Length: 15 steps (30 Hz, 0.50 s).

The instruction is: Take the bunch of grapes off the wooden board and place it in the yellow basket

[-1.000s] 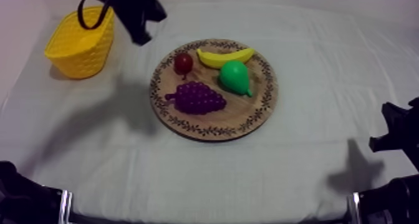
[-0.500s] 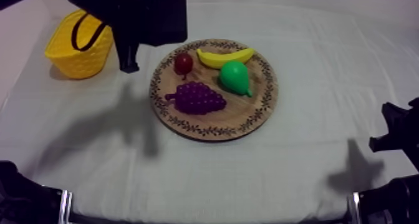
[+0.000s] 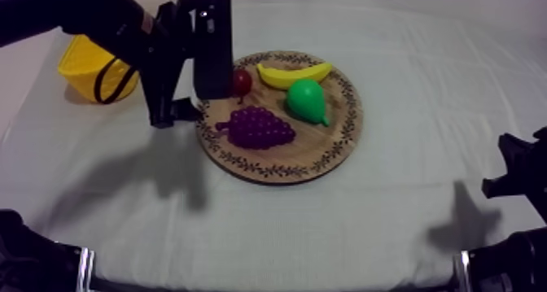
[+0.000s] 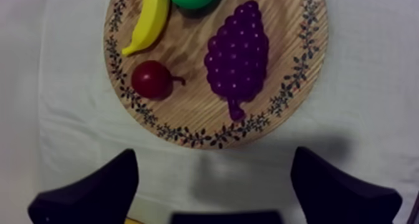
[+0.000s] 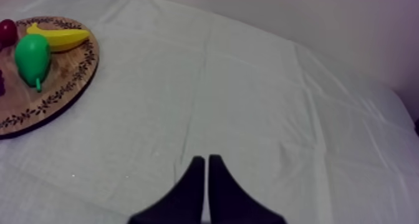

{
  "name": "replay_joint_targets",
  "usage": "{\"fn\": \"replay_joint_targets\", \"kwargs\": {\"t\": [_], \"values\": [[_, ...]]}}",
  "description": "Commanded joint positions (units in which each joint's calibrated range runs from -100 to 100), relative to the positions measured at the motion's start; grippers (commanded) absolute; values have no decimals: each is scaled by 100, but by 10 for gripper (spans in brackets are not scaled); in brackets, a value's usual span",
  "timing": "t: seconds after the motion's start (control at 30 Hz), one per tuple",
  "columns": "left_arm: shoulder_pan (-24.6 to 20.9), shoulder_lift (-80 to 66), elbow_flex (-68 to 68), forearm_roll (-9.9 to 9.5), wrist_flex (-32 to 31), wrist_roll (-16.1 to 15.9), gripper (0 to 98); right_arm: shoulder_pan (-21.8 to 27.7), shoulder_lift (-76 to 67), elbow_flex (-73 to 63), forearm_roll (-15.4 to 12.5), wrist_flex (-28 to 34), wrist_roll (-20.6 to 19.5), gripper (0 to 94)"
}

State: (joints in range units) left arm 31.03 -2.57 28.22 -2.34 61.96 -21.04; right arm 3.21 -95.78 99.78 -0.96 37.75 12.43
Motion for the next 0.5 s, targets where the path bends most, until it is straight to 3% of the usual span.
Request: {"fn": "replay_joint_targets", "kwargs": {"t": [0.0, 0.47], "values": [[0, 14, 117, 8, -170, 14, 947, 1, 2, -1, 0, -1, 0, 3], [53, 1031, 219, 8, -765, 226, 956, 1, 2, -1, 0, -1, 0, 3]]}}
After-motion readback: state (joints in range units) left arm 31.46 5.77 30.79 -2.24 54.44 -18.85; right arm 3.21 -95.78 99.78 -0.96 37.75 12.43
